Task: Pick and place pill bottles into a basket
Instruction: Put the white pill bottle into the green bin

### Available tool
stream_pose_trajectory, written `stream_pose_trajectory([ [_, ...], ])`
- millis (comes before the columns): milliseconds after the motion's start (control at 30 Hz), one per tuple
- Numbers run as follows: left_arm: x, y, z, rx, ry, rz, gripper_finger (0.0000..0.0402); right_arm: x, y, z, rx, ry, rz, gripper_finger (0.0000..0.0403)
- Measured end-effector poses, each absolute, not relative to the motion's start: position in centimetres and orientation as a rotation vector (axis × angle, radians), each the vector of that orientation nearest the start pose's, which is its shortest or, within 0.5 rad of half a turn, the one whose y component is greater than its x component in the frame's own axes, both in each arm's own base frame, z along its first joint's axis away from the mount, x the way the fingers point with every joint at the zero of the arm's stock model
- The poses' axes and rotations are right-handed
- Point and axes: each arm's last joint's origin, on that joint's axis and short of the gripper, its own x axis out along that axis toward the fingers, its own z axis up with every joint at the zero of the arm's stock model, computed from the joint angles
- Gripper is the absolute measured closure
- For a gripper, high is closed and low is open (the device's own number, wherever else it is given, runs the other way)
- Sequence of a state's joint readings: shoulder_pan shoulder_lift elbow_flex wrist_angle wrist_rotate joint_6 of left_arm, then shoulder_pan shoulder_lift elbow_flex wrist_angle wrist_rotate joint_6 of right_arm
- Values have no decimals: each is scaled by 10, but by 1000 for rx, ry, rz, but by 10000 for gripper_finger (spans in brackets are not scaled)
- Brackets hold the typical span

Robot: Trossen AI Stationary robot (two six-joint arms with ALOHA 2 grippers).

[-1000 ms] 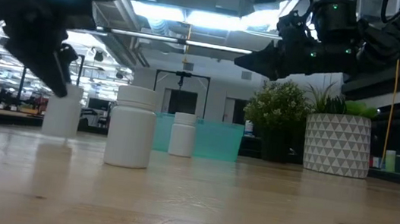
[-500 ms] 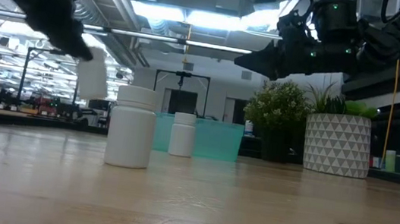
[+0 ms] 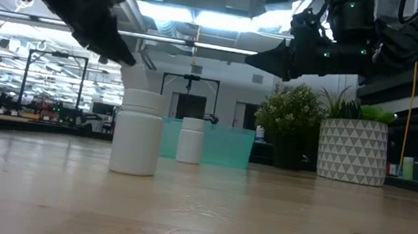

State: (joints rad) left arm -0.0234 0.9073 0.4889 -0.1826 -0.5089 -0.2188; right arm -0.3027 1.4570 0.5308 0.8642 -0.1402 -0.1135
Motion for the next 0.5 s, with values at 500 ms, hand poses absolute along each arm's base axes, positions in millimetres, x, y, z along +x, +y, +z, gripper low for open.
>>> stream_pose_trajectory([
  [500,194,59,200,-96,598,549,253,273,-81,191,-121,107,-157,398],
])
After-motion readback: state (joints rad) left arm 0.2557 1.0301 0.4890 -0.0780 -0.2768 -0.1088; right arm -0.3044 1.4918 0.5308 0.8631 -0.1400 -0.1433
